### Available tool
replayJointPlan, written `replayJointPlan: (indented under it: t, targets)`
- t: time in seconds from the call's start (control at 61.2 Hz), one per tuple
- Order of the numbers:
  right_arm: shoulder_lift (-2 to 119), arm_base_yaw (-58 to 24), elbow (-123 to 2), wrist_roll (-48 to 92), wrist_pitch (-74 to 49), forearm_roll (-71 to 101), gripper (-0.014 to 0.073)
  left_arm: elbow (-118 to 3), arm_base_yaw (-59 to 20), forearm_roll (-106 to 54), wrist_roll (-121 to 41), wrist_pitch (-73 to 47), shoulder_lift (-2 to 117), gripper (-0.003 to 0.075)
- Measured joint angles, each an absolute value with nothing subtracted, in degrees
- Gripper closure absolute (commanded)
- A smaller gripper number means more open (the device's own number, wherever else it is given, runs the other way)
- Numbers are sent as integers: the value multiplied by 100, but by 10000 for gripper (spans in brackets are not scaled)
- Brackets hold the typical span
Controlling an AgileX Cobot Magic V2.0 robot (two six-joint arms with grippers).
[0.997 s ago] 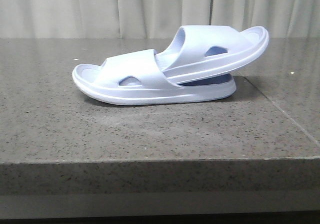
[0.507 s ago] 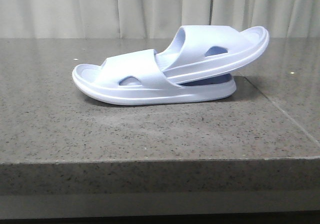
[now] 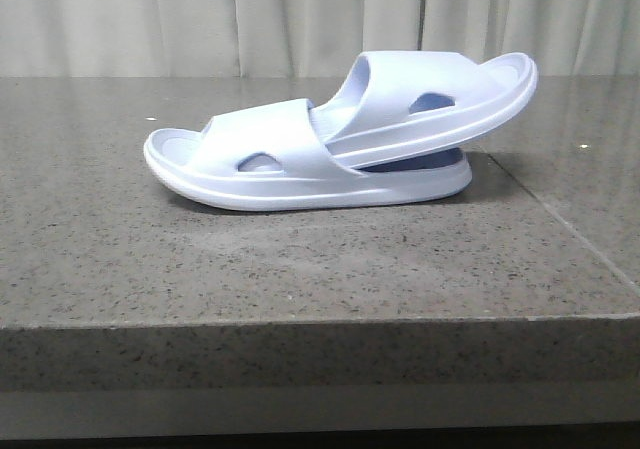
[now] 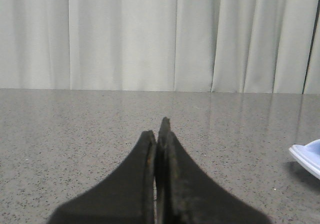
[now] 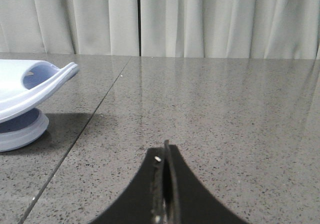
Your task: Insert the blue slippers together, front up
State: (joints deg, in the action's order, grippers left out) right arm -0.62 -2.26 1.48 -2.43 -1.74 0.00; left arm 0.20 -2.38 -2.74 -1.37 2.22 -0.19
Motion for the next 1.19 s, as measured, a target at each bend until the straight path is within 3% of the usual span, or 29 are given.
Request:
replayJointPlan:
  t: [1.193]
  targets:
    - [-62, -226, 148, -524, 314, 0, 712, 20, -238, -274, -137, 222, -19, 741]
